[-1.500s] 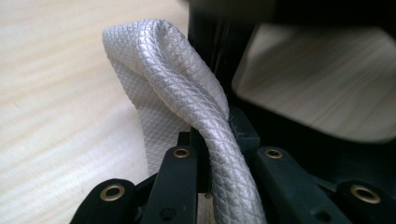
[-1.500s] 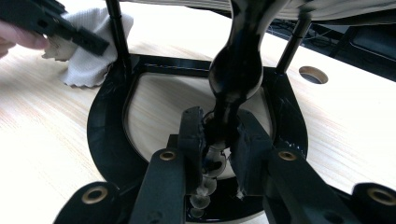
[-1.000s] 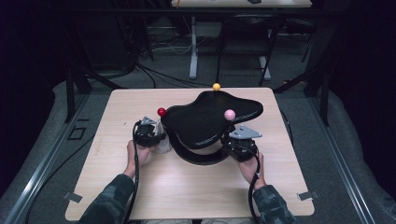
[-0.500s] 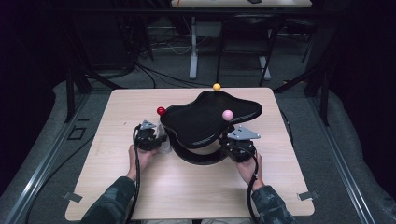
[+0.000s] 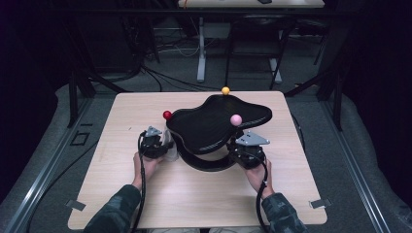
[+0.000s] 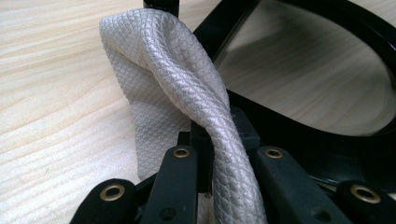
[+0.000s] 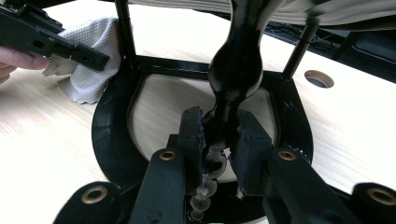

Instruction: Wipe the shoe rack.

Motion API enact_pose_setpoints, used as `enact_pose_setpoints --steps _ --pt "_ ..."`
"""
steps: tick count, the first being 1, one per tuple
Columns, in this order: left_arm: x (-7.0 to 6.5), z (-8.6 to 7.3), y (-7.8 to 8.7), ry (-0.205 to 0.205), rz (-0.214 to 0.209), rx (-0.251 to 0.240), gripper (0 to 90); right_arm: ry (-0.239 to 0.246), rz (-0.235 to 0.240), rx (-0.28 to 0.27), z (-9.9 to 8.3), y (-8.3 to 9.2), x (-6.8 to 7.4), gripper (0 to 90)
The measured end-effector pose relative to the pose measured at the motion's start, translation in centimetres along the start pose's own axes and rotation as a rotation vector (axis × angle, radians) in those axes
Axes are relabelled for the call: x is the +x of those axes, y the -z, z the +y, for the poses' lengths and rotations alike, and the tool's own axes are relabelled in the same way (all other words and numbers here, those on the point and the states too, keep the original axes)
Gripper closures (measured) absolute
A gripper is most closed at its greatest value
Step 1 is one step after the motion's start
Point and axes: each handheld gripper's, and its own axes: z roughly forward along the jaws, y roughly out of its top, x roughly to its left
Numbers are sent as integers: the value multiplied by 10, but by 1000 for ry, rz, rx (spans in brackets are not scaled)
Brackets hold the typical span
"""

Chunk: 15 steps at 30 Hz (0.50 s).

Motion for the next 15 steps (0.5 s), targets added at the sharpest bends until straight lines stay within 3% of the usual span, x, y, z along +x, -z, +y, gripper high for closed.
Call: enact_pose_setpoints --steps 6,15 --pt "1 -2 1 20 9 -21 829 6 12 0 1 -1 2 748" --pt "-6 -5 4 6 19 -28 829 -3 -1 5 2 -2 4 748"
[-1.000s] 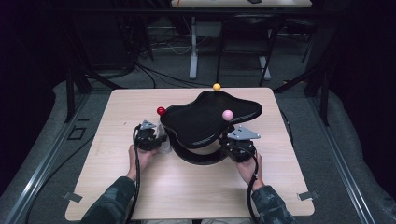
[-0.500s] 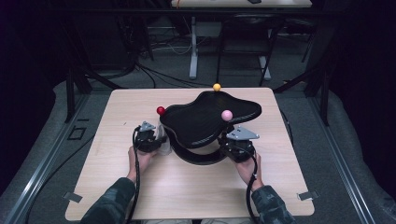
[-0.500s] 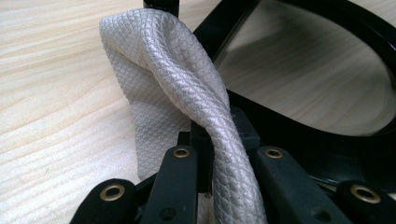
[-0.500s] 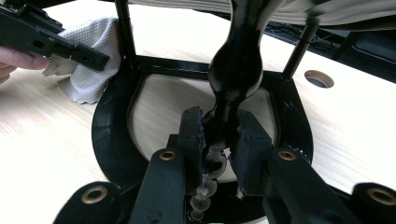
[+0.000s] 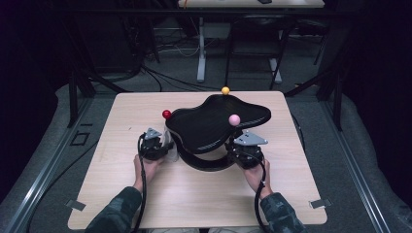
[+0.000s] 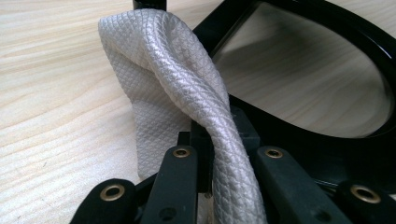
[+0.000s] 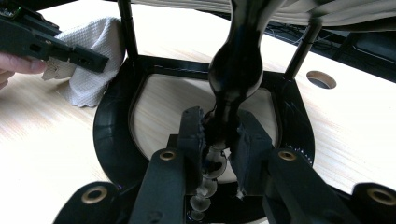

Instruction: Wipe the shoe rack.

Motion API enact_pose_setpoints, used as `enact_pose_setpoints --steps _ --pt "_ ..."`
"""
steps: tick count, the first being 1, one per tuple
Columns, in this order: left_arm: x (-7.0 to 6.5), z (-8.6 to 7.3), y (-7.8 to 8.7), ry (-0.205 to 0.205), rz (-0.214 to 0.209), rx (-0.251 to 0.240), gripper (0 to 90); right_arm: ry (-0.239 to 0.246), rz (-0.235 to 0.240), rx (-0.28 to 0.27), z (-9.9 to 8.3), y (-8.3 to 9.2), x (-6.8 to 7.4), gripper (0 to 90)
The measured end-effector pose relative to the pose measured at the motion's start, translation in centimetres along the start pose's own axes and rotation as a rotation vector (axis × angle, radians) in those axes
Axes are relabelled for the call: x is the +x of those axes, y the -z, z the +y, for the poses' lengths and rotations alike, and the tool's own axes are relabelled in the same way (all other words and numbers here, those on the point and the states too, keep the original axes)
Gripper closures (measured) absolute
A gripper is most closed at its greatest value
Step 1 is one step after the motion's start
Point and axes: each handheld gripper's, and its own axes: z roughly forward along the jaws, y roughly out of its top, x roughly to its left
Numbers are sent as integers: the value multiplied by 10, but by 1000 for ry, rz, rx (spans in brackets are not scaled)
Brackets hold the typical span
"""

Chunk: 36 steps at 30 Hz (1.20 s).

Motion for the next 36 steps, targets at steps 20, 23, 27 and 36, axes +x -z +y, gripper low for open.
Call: enact_pose_setpoints --steps 20,23,27,36 --pt "-9 -2 -2 7 24 -59 829 2 -3 -6 1 -3 2 748" --pt "-8 0 0 4 18 -56 829 4 -1 -7 1 -3 2 747" --pt "-9 -2 -4 1 -1 -37 829 4 -1 -9 1 -3 2 748" --pt "-14 0 -3 -1 -12 -49 829 5 1 -9 1 -4 3 748"
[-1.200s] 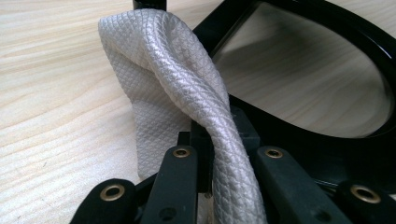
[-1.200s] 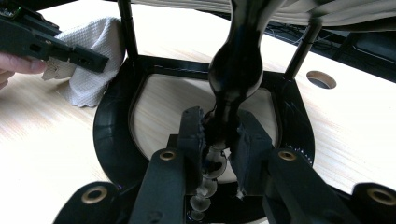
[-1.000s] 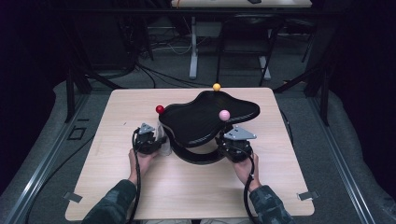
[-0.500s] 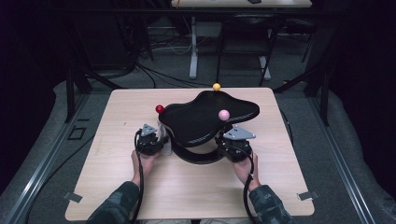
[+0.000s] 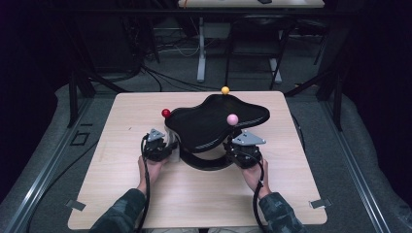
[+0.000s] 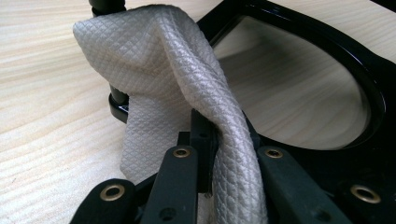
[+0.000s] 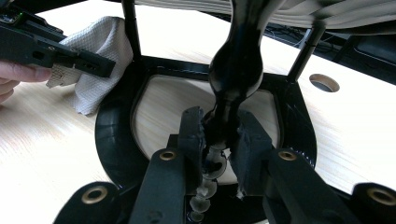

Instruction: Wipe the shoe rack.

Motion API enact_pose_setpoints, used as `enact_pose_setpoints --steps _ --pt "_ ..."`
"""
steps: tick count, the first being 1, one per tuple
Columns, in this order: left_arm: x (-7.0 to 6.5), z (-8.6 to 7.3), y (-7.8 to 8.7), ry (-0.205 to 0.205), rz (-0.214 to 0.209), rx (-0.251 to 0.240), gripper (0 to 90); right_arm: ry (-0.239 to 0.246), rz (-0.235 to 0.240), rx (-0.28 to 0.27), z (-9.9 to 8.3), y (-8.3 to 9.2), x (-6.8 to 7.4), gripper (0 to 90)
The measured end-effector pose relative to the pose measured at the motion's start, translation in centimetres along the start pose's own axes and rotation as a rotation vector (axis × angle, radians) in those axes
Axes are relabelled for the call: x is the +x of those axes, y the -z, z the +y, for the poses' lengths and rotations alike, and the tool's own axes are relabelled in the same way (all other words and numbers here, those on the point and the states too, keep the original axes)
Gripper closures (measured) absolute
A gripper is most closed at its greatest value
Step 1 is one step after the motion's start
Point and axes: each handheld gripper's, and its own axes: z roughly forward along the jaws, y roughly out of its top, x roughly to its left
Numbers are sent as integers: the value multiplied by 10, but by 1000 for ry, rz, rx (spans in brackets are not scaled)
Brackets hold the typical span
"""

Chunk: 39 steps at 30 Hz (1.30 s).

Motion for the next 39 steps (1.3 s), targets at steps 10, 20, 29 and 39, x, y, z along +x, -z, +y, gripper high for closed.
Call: enact_pose_setpoints --steps 10,20,29,39 --pt "-12 -5 -8 -28 -32 55 830 -2 -5 -2 0 0 1 748" --pt "-23 -12 -6 -50 -14 29 831 -1 -4 -2 0 0 0 748" --pt "-31 -16 -3 -44 -12 20 831 -1 -1 -1 0 0 0 748" --pt "-46 -22 1 -36 -2 18 831 -2 6 0 0 0 0 748"
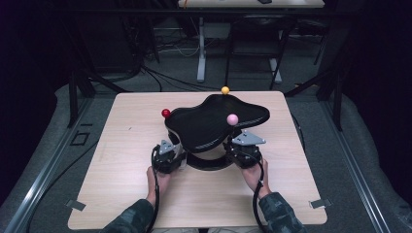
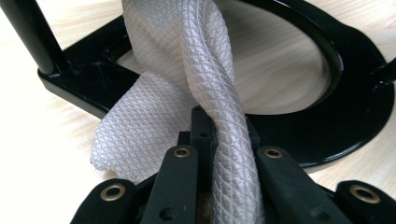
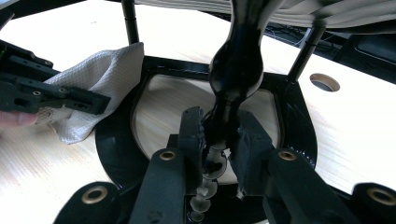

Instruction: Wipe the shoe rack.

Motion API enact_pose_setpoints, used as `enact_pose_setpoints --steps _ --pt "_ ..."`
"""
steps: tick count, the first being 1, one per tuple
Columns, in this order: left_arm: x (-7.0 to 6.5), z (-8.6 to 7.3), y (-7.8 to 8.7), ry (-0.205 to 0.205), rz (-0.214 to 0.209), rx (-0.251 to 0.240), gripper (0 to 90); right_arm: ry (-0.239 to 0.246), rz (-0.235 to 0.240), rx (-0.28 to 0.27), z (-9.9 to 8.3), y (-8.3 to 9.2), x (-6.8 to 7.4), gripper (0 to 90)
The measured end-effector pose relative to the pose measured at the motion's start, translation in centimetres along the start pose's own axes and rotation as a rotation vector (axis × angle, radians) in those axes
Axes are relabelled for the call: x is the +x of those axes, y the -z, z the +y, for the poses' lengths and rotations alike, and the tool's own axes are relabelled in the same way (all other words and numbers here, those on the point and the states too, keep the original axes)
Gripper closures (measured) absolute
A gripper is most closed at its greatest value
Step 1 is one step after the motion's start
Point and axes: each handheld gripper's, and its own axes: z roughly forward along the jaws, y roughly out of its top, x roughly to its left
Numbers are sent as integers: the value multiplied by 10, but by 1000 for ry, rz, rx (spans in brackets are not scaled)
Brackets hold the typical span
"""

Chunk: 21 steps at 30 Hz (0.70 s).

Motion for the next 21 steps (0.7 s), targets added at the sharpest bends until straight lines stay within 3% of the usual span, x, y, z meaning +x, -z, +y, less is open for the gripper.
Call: enact_pose_setpoints --steps 5,14,17,21 --pt "-9 -3 3 -7 -5 0 832 0 0 3 0 0 0 748" --pt "-34 -7 3 -73 -5 6 831 3 -4 2 1 -1 1 749" --pt "-38 -8 4 -74 -6 1 831 -2 9 -5 1 -2 3 748" --pt "-42 -10 5 -76 -6 -2 831 -15 -10 7 3 -3 10 748"
